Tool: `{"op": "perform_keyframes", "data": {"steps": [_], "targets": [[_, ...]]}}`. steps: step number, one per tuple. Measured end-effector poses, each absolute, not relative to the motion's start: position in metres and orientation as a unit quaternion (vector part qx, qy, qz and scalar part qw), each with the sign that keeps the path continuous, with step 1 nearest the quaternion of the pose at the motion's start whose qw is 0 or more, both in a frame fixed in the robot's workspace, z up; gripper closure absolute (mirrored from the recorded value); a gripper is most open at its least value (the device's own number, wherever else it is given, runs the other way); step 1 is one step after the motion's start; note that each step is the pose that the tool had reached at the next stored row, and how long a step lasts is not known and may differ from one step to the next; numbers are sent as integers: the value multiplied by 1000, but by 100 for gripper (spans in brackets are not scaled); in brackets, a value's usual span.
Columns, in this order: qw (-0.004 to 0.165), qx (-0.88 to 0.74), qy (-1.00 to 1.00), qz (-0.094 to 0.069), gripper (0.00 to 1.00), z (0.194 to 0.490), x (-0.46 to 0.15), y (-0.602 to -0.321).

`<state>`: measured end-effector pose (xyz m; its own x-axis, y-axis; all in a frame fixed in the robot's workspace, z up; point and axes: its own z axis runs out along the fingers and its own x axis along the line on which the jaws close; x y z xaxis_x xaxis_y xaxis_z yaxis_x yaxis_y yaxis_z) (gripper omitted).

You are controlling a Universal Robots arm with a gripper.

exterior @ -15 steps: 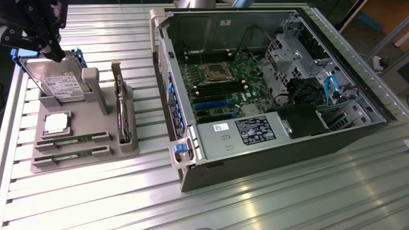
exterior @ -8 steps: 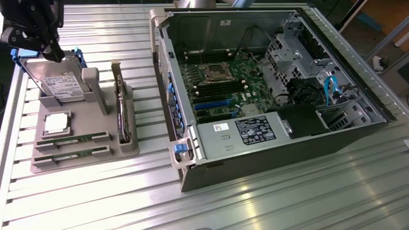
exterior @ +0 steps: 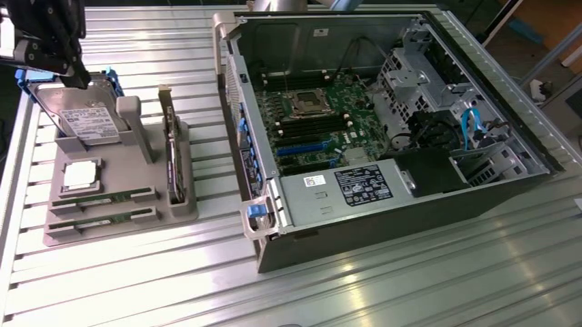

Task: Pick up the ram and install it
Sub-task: 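Pick up the ram and move it above insertion slot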

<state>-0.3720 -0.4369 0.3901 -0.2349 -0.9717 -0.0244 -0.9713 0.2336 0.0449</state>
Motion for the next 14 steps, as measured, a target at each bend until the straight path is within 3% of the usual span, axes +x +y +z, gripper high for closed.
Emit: {"op": "perform_keyframes", "data": {"steps": [14], "targets": [[7,694,-719,-25,89,390,-372,-437]]}}
